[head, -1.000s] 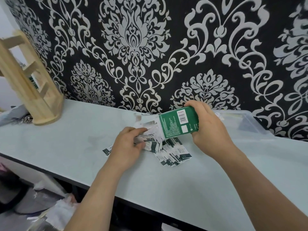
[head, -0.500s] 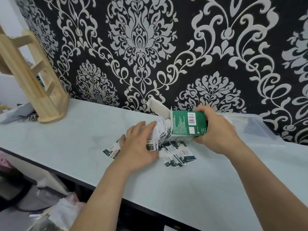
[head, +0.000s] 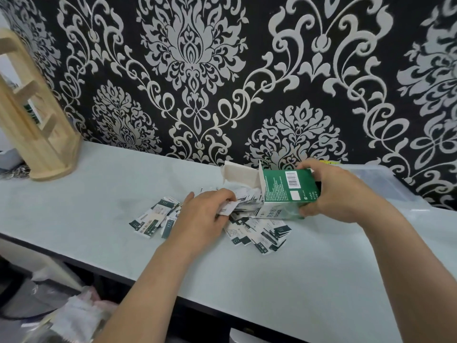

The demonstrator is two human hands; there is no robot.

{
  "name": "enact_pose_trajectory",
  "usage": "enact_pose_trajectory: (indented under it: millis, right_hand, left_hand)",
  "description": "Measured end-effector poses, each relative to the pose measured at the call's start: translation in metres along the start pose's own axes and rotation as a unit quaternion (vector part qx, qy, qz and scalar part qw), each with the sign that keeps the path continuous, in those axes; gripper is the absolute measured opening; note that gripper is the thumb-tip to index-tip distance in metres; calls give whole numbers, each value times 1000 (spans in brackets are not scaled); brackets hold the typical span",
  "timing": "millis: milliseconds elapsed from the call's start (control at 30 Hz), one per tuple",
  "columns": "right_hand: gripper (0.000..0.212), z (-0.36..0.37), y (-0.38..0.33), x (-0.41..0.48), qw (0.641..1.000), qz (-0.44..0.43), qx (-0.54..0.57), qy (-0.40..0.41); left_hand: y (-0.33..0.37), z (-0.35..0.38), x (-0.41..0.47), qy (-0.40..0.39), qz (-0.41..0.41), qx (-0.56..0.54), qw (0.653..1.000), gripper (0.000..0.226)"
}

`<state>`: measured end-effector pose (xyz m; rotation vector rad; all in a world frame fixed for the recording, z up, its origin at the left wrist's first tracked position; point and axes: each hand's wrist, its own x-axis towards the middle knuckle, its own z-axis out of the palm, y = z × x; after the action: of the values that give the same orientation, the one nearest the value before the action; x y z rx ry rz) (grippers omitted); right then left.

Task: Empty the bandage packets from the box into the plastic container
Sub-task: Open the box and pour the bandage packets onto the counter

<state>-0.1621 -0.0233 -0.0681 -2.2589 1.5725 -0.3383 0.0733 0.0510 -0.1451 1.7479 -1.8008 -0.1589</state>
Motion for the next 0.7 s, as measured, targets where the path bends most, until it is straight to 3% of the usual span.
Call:
enact_pose_trajectory:
  millis: [133,233,333,500,700]
  right_hand:
    - [66,-3,8,-2,1000,-7,22,-19]
    - [65,-1,8,-2,1000,-15,5,-20]
    - [63,-1,7,-3,1000,-16,-3,-23]
    - [67,-9,10,-8,999,-16,7,-28]
    - [65,-11,16,-13,999,-46,-10,-17]
  left_hand:
    - [2,3,1,-41,19,-31,999,52]
    - [-3,9,3,-73,9,12,997,68]
    - [-4,11,7,-72,-12,58,996,65]
    - [-7,3,11,8,-46,-7,999,37]
    - [-6,-14,8,-95,-80,-53,991,45]
